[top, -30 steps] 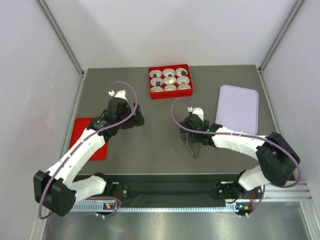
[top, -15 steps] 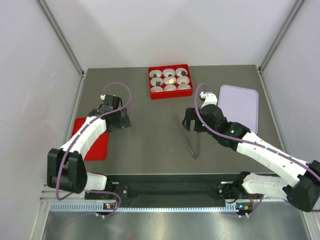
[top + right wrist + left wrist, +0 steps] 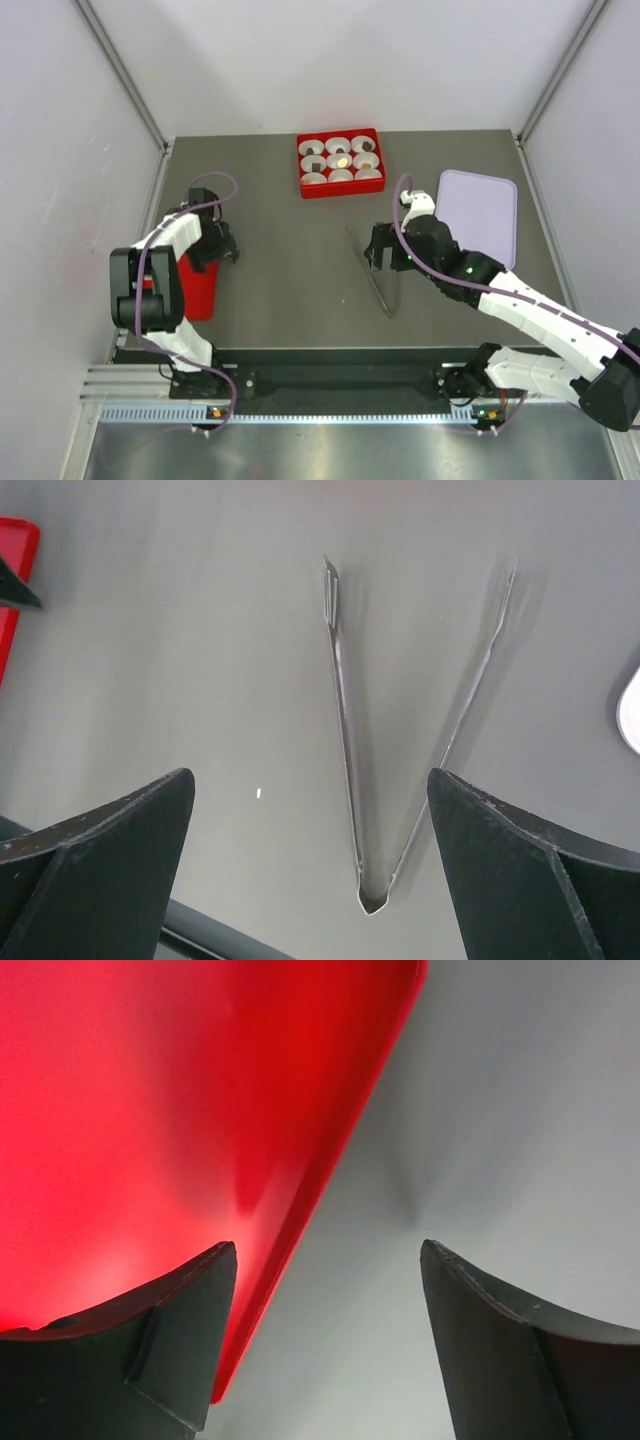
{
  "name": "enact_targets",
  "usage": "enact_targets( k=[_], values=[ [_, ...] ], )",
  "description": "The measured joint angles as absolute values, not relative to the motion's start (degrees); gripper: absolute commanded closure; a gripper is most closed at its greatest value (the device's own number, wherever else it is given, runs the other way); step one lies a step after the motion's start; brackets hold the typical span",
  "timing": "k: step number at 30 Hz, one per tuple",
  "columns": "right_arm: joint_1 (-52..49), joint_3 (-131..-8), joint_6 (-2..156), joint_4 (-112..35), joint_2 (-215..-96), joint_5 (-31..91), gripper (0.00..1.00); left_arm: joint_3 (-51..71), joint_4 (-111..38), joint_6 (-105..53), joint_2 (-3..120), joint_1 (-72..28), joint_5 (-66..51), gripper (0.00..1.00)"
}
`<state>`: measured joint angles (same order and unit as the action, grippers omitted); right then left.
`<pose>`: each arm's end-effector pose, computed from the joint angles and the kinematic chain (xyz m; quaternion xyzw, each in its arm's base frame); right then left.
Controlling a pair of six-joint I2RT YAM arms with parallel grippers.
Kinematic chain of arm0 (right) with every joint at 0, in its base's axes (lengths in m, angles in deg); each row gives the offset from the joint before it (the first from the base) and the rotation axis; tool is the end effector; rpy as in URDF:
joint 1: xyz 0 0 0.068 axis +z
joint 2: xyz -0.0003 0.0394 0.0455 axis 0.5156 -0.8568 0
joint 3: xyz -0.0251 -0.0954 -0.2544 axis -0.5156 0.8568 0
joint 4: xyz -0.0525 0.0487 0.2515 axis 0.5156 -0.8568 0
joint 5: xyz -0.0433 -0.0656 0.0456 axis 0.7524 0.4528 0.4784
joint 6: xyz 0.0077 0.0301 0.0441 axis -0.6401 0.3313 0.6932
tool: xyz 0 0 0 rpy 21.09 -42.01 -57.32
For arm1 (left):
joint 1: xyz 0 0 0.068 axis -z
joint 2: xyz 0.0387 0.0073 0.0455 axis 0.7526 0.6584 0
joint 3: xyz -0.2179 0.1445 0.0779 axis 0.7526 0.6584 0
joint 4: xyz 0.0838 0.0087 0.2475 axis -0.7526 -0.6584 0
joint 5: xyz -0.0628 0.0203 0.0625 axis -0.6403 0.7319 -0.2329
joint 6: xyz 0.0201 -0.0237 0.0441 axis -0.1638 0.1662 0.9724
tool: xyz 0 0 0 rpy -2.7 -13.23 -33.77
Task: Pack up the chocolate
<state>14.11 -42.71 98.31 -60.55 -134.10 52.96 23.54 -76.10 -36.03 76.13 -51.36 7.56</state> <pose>0.1680 0.1557 0.2955 -0.0676 0.8723 0.1879 0.4463 0.3038 0.0177 0.1833 -0.2134 0.9631 0.0324 0.1611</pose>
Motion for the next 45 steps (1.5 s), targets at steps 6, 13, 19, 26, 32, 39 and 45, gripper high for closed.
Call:
enact_targets(
  k=[6, 13, 19, 26, 32, 39, 45],
  values=[
    [14.1, -42.7, 96.8, -60.0, -134.0, 51.9, 0.0, 23.8, -76.4, -36.0, 79.8, -51.4, 3.0, 0.4],
    [14.1, -42.1, 96.3, -59.7, -130.7, 51.7, 0.0, 22.2, -77.2, -36.3, 81.2, -48.7, 1.2, 0.86],
    [14.1, -42.0, 96.4, -59.4, -130.8, 50.8, 0.0, 16.8, -79.7, -38.3, 84.0, -41.4, -1.9, 1.0],
    [14.1, -40.9, 97.4, -52.4, -135.0, 44.5, 0.0, 10.4, -82.1, -40.9, 77.8, -36.6, -7.5, 1.0],
    [14.1, -40.8, 97.7, -42.8, -140.5, 35.3, 0.04, 10.2, -81.2, -44.4, 67.4, -36.4, -16.9, 1.0],
    [14.1, -40.6, 96.6, -31.5, -144.5, 26.7, 0.05, 13.6, -76.0, -49.1, 58.9, -36.3, -26.3, 1.0],
    [14.6, -40.6, 97.2, -26.3, -146.7, 23.7, 0.02, 15.3, -71.4, -54.0, 52.4, -36.3, -27.6, 1.0]
  ],
)
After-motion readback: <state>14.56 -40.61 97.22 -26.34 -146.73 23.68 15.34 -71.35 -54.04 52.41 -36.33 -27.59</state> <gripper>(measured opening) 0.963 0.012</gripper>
